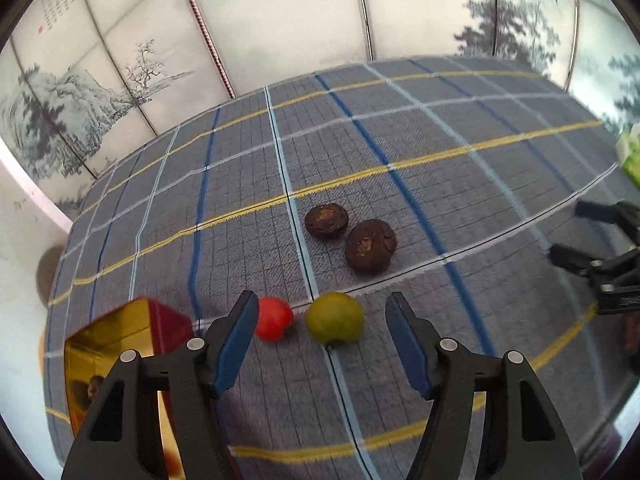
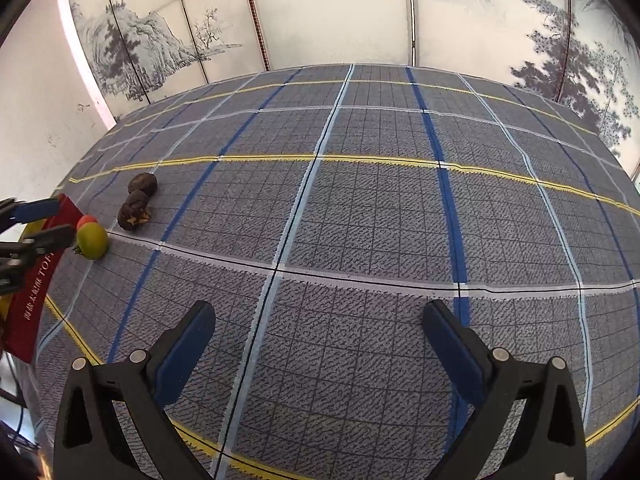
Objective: Organize fruits
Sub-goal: 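Grasp the yellow-green fruit on the cloth with the left gripper while the right gripper moves toward the brown fruits, then carry the yellow-green fruit toward the tin with the left gripper while the right gripper grasps a brown fruit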
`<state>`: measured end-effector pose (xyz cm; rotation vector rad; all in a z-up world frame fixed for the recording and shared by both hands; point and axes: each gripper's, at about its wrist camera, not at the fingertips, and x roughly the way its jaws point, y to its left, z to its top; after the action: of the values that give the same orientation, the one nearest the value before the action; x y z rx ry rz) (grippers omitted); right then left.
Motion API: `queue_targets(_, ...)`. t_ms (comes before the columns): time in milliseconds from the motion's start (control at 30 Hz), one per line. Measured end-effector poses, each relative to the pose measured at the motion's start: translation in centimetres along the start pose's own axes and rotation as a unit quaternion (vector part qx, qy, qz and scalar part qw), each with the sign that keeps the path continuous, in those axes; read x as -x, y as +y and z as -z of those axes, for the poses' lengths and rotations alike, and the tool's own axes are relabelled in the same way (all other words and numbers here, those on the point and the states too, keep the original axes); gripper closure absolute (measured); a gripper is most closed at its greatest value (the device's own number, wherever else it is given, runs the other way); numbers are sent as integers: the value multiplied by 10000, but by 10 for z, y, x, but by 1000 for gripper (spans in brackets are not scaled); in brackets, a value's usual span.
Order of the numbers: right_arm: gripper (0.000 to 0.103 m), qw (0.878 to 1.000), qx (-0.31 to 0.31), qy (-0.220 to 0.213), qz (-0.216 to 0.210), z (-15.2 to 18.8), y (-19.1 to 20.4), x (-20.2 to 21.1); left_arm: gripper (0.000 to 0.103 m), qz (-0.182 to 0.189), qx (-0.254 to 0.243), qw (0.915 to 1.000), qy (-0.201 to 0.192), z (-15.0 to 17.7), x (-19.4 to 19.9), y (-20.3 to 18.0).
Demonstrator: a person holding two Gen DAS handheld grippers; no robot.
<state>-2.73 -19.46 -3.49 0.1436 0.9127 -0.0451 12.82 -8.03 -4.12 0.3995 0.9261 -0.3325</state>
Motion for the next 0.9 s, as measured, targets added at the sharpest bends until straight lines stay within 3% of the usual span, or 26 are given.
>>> queue_targets(167, 0, 10000, 3, -14, -95, 0, 0, 0, 38, 56, 28, 9994, 335, 3, -25, 1)
queue_targets(233, 0, 9999, -4, -21, -119, 0, 0, 1, 50, -5, -58, 9997, 246, 5, -24, -3)
queue_targets(267, 0, 9999, -5, -22, -124, 0, 0, 0, 72, 140, -148, 9996, 202, 6, -20, -7)
queue_targets(400, 0, 9999, -3, -21, -118, 1, 0, 0, 72, 279, 33, 9993, 254, 13, -9, -10)
queue_targets(567, 0, 9998, 25, -112, -179, 0, 2, 3, 72, 605, 838, 9946, 4, 35, 31, 8)
queue_targets(733, 0, 9913, 156, -288, -1278, -19, 36, 8, 71, 808, 1250, 9888, -83, 58, 64, 22)
queue_targets(900, 3, 9817, 994, -273, -1603, -42, 94, -15, 71, 877, 1459, 9854, -56, 76, 84, 29)
